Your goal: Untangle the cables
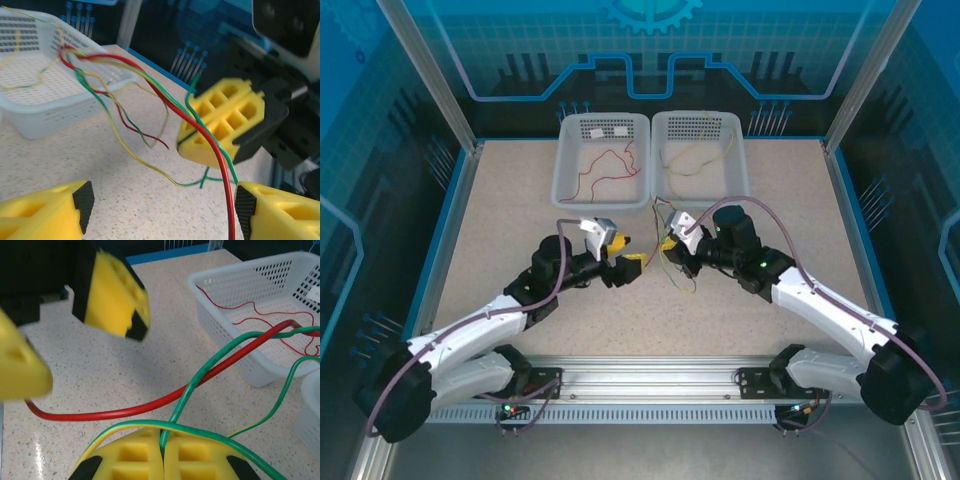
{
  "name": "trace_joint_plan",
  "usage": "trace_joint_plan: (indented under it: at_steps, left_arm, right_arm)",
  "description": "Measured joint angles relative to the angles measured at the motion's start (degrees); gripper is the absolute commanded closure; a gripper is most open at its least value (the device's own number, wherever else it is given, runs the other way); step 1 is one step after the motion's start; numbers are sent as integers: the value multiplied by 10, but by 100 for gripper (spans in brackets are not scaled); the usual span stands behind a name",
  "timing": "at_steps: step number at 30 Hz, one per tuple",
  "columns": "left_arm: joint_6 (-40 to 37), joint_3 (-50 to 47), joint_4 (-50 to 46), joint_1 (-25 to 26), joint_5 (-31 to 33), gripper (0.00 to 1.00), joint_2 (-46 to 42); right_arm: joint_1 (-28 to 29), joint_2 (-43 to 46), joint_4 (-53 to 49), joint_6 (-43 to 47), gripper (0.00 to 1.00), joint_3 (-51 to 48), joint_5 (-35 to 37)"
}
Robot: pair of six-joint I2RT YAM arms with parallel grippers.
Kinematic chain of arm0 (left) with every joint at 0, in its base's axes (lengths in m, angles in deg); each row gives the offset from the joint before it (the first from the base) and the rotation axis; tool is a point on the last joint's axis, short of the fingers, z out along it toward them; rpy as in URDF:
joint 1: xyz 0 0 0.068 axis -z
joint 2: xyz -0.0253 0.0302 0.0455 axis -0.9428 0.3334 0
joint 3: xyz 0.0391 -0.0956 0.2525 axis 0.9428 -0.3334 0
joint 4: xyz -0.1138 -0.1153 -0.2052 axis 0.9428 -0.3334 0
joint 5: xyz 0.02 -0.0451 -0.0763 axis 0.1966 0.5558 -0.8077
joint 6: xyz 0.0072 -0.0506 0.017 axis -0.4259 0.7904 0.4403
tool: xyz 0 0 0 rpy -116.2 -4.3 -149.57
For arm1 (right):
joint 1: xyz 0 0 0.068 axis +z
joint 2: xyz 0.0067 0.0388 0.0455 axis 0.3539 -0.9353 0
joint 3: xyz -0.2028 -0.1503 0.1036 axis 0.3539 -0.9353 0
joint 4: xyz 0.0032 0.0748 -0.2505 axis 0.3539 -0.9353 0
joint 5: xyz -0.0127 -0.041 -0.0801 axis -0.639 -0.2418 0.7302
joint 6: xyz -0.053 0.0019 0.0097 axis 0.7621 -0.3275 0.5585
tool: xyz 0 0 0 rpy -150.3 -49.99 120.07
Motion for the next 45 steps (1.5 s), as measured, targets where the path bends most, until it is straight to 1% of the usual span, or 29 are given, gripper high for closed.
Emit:
trace_joint_plan:
  at_steps: [5,6,9,14,17,19,22,24,29,38,42,45]
  left_arm:
    - [-23,20,2,26,-28,23,39]
    - [-27,28,2,29,-30,26,46]
    - [-41,45,2,35,-32,48,66]
    - [-61,49,2,36,-14,75,79]
    - [-64,49,2,38,17,100,81]
    - [-59,49,5,42,54,100,81]
    - [-50,48,6,42,128,100,76]
    - [-49,46,7,39,162,100,70]
    - [-49,39,12,39,196,100,53]
    - [-55,-2,43,39,233,100,12]
    - [-54,-10,42,33,282,100,-7]
    - [-39,-19,41,16,318,100,-24]
  right_arm:
    - [-1,1,6,-7,100,0,-9]
    - [-1,1,6,-8,100,0,-11]
    - [-1,1,10,-10,100,0,-14]
    - [-3,1,12,-10,100,0,-20]
    - [-4,1,11,-10,100,0,-24]
    - [-5,1,12,-10,100,-1,-24]
    - [-9,2,13,-10,100,-3,-19]
    - [-9,4,15,-10,100,-5,-17]
    - [-10,8,16,-10,100,-9,-9]
    - [-14,12,20,-23,100,-16,48]
    - [-19,22,24,-33,100,-24,86]
    - [-21,40,33,-39,100,-34,114]
